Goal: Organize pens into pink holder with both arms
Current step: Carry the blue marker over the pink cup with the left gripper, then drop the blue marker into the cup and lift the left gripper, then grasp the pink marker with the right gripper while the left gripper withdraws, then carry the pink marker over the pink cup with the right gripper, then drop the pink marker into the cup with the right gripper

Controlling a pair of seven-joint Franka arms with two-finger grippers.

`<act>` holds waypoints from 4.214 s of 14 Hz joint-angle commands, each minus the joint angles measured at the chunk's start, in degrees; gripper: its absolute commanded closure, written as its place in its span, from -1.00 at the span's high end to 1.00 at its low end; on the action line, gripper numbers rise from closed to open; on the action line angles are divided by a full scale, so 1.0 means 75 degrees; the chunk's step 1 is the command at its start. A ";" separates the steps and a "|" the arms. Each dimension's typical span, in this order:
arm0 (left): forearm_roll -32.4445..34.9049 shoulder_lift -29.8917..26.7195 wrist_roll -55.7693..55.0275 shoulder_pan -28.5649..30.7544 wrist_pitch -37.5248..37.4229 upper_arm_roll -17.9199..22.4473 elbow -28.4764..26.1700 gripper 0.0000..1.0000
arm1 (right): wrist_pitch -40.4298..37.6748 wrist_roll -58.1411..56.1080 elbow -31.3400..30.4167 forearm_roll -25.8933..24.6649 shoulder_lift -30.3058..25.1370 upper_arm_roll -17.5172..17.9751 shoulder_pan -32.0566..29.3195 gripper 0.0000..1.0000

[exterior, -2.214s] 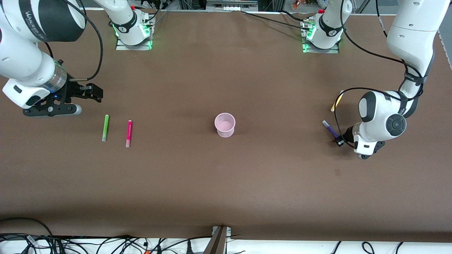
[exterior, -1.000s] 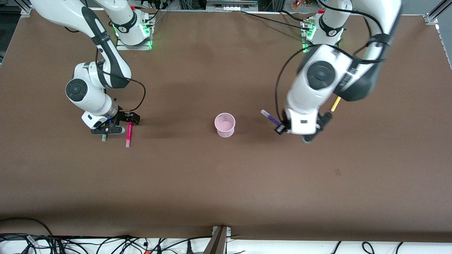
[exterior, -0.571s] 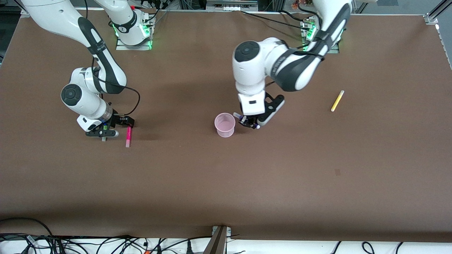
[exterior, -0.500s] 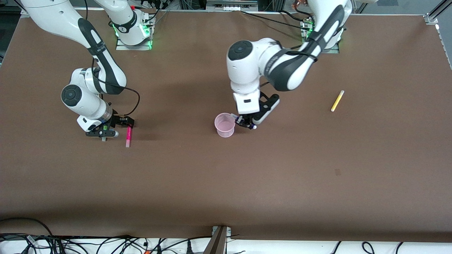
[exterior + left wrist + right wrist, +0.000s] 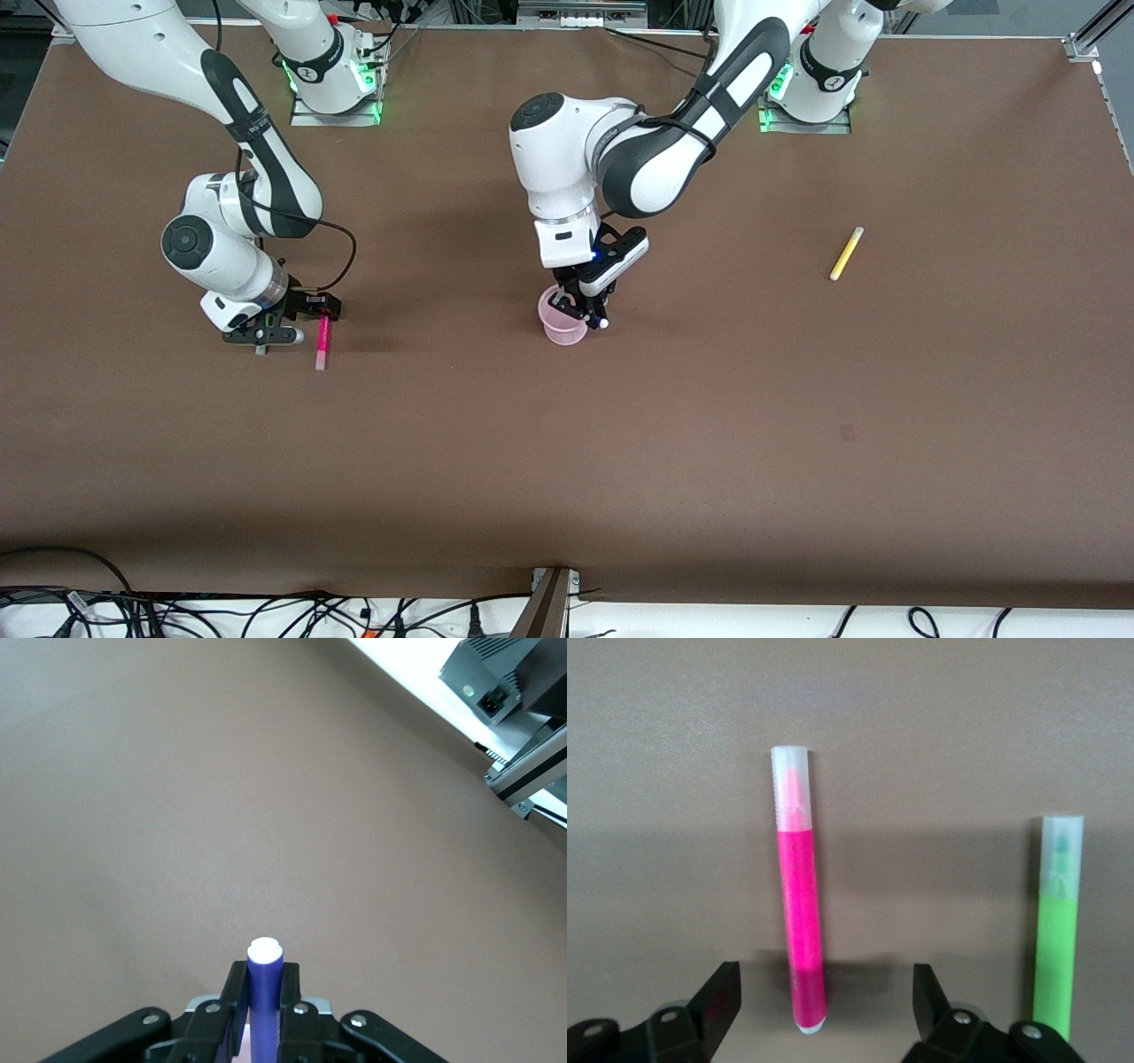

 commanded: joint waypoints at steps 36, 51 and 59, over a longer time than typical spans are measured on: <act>-0.5832 -0.2647 1.4105 0.4486 -0.4271 0.1040 0.0204 1.00 | -0.5458 0.3511 0.3332 0.2674 0.0174 0.0950 0.0648 -1.00; -0.6067 -0.3632 1.6106 0.5579 -0.2562 0.0982 -0.1462 1.00 | -0.2825 0.7947 0.4717 0.7085 0.1321 0.0950 0.3884 -1.00; -0.5973 -0.3537 1.6082 0.5508 -0.2573 0.0982 -0.1414 1.00 | -0.2496 0.7854 0.5068 0.6558 0.1920 0.0927 0.4049 -0.95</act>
